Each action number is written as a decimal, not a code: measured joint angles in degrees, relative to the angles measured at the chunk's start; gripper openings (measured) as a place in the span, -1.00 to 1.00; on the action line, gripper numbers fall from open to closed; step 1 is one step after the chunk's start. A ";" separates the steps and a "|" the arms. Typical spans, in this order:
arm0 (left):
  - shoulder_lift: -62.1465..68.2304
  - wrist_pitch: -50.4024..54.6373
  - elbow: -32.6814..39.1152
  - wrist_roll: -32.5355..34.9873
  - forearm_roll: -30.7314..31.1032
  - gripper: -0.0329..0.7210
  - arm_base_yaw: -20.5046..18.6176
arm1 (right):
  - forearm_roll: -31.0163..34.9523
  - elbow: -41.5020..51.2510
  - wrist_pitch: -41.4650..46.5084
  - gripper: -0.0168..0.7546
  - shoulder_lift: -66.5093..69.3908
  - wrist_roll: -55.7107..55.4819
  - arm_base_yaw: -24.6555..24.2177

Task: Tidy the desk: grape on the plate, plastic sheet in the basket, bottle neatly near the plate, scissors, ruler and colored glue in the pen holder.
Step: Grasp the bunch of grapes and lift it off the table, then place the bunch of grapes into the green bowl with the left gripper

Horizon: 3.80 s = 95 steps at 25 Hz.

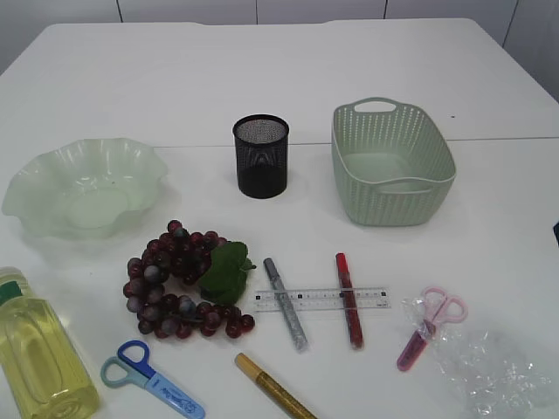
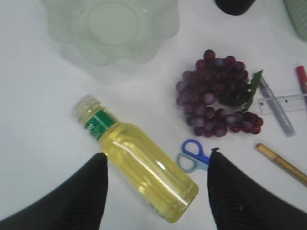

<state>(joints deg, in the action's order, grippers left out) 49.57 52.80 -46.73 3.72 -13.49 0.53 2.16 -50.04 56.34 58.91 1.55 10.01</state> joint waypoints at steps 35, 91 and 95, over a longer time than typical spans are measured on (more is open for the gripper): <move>53.62 -14.12 -16.42 0.63 8.01 0.66 23.90 | 4.63 -0.03 -0.10 0.50 0.50 1.67 0.00; 38.38 -20.04 -24.52 -11.74 24.11 -0.47 18.15 | 5.69 -0.12 -1.04 0.39 2.96 1.67 0.00; 41.10 -20.90 -27.51 -13.40 25.36 -0.47 13.83 | 5.69 -0.12 -1.04 0.39 2.96 1.67 0.00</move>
<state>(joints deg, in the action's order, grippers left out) 90.67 31.90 -74.24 -9.68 11.87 14.36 7.84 -50.16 55.30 61.87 3.22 10.01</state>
